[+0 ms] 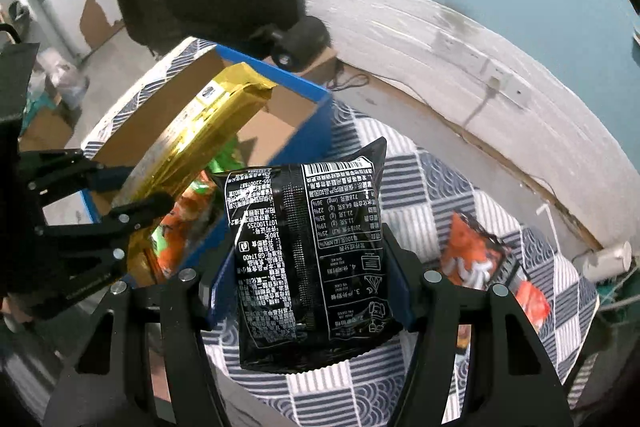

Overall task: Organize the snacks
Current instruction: 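Carry the yellow pack and black bar over the box with both tools, then open both tools to drop the yellow pack and black bar into the box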

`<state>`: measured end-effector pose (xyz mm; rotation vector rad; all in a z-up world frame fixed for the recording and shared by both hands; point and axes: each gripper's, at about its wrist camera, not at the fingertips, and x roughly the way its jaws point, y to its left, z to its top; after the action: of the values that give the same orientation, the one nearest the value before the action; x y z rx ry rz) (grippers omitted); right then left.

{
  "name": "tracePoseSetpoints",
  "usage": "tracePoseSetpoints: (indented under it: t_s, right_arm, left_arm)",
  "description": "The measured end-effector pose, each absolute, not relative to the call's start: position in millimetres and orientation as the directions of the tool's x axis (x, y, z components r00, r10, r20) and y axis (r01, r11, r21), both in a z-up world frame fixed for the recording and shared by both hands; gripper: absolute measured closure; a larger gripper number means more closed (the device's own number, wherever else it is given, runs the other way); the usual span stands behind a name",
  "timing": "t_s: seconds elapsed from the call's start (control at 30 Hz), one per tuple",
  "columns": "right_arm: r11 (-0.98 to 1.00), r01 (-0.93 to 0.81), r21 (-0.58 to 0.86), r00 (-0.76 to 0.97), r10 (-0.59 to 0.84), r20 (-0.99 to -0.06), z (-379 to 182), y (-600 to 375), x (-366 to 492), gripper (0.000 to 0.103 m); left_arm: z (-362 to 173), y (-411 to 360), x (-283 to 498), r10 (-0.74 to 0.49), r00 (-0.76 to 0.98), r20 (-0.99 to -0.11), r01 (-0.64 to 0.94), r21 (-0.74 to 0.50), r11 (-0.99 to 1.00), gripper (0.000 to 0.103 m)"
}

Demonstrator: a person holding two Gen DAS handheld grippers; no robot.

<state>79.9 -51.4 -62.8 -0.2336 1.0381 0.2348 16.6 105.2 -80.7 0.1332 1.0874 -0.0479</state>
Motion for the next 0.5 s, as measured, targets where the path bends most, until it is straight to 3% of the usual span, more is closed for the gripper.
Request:
tracePoseSetpoints:
  t_s: [0.5]
  right_arm:
    - [0.926, -0.368, -0.085, 0.443, 0.094, -0.892, -83, 19, 118, 0.040]
  left_arm:
    - [-94, 181, 25, 0.089, 0.441, -0.893, -0.041, 0.079, 0.996, 0.074]
